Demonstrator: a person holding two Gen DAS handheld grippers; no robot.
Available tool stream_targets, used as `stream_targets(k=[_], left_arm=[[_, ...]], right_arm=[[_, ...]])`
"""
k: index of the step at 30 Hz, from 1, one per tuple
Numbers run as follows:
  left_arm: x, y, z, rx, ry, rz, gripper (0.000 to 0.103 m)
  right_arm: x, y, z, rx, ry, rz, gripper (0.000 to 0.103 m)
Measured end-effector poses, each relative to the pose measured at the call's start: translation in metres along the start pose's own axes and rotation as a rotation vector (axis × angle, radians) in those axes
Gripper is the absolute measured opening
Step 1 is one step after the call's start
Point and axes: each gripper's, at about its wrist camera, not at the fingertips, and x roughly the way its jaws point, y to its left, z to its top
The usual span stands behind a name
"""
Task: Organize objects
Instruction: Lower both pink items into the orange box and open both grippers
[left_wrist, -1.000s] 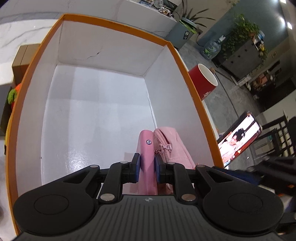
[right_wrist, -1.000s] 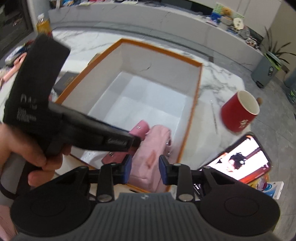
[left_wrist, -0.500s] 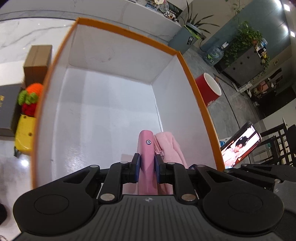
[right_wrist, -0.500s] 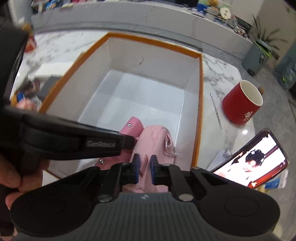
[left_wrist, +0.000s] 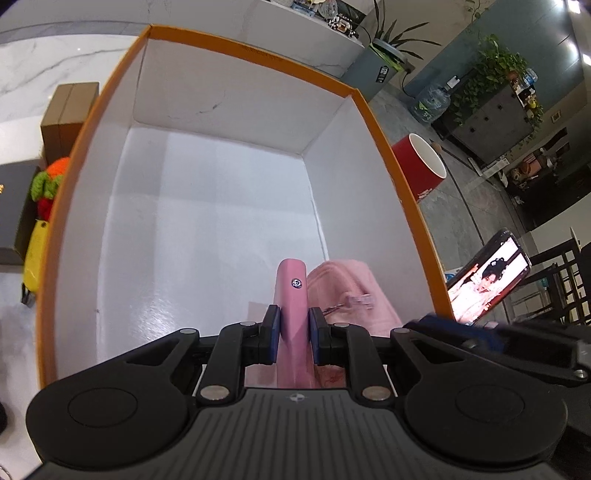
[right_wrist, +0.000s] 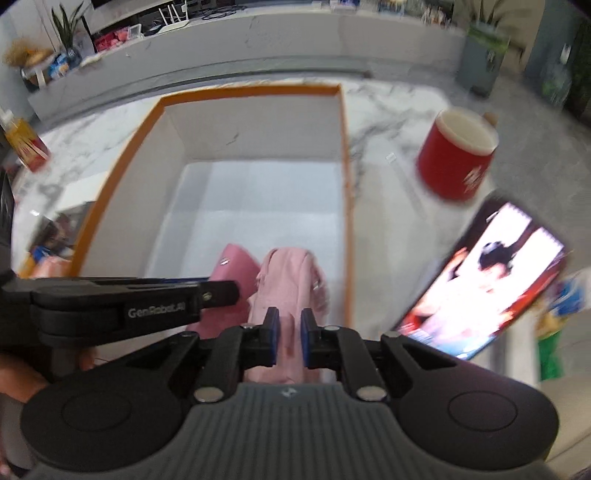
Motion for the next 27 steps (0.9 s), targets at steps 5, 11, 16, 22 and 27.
stream_targets(k=[5, 11, 16, 22, 27], left_arm=[[0.003, -0.003, 0.001, -0.038, 0.011, -0.038, 0.021], [0.008, -0.007, 0.006, -0.073, 0.046, -0.087, 0.023], [0.013, -0.005, 0.005, -0.129, 0.078, -0.113, 0.026], [0.021, -0.001, 0.002, -0.164, 0.113, -0.134, 0.033], [0.025, -0.015, 0.006, -0.105, 0.119, -0.103, 0.032]], right_arm=[[-0.009, 0.004, -0.003, -0.124, -0.023, -0.060, 0.018], [-0.006, -0.002, -0.005, -0.133, -0.009, -0.044, 0.016], [-0.012, -0.004, -0.005, -0.122, -0.021, -0.025, 0.016], [-0.017, -0.004, -0.008, -0.135, -0.026, -0.010, 0.016], [-0.011, -0.002, -0.010, -0.144, -0.011, -0.019, 0.017]])
